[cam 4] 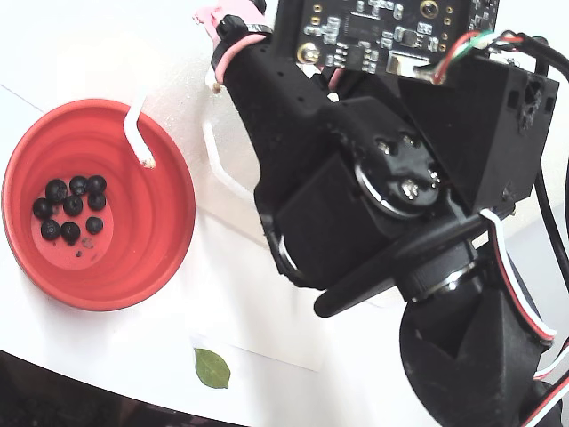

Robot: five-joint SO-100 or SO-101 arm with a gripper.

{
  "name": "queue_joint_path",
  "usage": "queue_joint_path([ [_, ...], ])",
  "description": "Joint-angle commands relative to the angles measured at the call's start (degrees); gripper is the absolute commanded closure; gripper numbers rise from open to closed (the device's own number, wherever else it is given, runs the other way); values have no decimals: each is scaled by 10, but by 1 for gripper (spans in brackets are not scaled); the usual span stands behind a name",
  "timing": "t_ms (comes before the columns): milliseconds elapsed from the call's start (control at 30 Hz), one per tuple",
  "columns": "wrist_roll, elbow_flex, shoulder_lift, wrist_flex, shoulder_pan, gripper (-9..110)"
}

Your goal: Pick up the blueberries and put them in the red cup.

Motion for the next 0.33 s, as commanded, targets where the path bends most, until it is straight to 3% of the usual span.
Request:
queue_joint_path([
  [0, -19, -67, 14, -19, -37, 85],
  [300, -76, -67, 2, -37, -34, 84],
])
